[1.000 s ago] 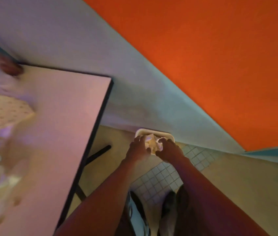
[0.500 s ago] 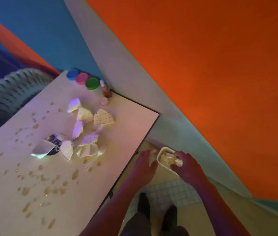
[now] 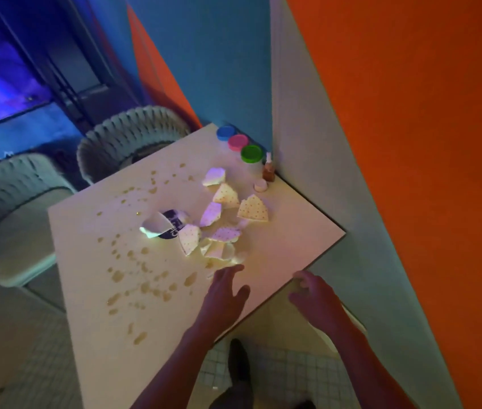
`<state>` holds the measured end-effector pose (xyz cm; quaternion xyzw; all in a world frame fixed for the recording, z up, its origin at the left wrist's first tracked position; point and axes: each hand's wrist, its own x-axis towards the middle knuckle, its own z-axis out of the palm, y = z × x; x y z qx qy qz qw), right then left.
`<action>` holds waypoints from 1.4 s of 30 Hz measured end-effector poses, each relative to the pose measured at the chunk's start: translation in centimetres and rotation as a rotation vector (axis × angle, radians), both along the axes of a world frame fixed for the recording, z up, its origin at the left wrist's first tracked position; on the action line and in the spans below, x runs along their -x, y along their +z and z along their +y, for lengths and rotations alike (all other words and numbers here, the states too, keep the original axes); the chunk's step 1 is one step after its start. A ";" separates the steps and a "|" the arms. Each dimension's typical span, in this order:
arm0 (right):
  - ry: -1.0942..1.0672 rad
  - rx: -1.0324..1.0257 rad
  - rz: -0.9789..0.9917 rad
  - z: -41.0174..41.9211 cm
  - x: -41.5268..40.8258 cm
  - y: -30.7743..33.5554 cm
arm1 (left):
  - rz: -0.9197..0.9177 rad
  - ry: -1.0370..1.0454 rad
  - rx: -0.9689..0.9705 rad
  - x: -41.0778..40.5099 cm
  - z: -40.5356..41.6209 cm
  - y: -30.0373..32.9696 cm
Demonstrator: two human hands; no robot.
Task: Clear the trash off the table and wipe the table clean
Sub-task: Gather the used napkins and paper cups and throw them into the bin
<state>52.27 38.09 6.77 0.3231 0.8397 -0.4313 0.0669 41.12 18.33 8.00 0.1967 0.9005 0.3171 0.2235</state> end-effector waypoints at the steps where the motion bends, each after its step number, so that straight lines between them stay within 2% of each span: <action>1: 0.021 -0.004 0.009 -0.5 1.3 0.1 | 0.003 0.037 -0.005 1.0 -0.9 0.0; 7: 0.106 -0.012 -0.013 -3.7 9.4 0.6 | 0.013 0.238 0.008 7.5 -5.3 -0.4; 16: 0.182 -0.068 -0.042 -5.8 23.4 1.4 | 0.021 0.392 0.088 21.4 -10.1 -2.3; 24: 0.200 -0.171 -0.089 -6.1 31.6 0.7 | -0.048 0.481 0.166 30.0 -11.9 -4.4; 33: 0.304 -0.322 -0.341 -5.2 36.0 -2.1 | -0.123 0.522 0.283 33.8 -10.7 -7.1; 42: 0.452 -0.408 -0.356 -4.9 38.0 -4.7 | -0.159 0.586 0.403 33.9 -9.3 -8.4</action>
